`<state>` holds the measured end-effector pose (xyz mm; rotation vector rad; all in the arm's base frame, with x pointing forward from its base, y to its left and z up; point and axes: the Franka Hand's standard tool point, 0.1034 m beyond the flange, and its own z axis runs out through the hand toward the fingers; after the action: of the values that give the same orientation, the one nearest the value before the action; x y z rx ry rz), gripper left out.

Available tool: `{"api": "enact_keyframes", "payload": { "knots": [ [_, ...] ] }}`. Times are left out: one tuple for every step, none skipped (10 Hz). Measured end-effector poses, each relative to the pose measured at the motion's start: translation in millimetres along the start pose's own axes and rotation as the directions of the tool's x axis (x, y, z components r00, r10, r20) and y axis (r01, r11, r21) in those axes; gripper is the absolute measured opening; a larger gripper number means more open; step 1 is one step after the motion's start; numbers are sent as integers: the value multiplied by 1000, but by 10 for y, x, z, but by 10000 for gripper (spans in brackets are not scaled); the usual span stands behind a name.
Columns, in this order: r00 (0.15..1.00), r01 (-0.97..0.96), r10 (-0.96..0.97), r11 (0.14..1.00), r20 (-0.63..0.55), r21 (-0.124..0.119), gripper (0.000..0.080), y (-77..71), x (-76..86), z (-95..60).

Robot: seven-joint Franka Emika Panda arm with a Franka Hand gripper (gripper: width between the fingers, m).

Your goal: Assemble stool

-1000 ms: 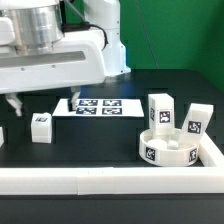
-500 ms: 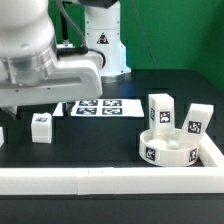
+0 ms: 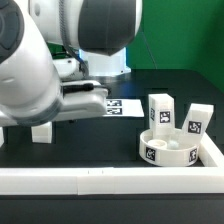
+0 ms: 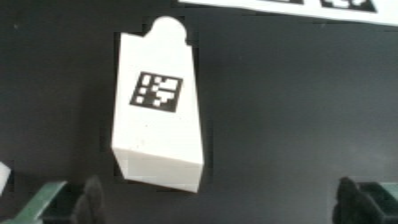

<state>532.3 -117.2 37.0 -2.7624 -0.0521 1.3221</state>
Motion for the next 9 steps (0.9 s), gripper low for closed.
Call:
{"api": "enact_keyframes", "payload": {
  "knots": [
    [1000, 1, -1, 1000, 5, 6, 649, 18, -2, 23],
    [1000, 1, -1, 1000, 5, 6, 649, 17, -1, 22],
    [1000, 2, -2, 1000, 5, 6, 649, 15, 0, 25],
    [1000, 1, -1, 1000, 5, 6, 649, 17, 0, 28],
    [1000, -5, 5, 1000, 3, 2, 649, 38, 8, 37],
    [1000, -12, 12, 1000, 7, -13, 649, 109, 9, 84],
    [1000, -22, 22, 1000, 20, -17, 649, 181, 2, 146],
    [999, -25, 26, 1000, 21, -13, 649, 206, 11, 187],
    [999, -26, 26, 1000, 21, -12, 649, 210, 12, 222]
  ]
}}
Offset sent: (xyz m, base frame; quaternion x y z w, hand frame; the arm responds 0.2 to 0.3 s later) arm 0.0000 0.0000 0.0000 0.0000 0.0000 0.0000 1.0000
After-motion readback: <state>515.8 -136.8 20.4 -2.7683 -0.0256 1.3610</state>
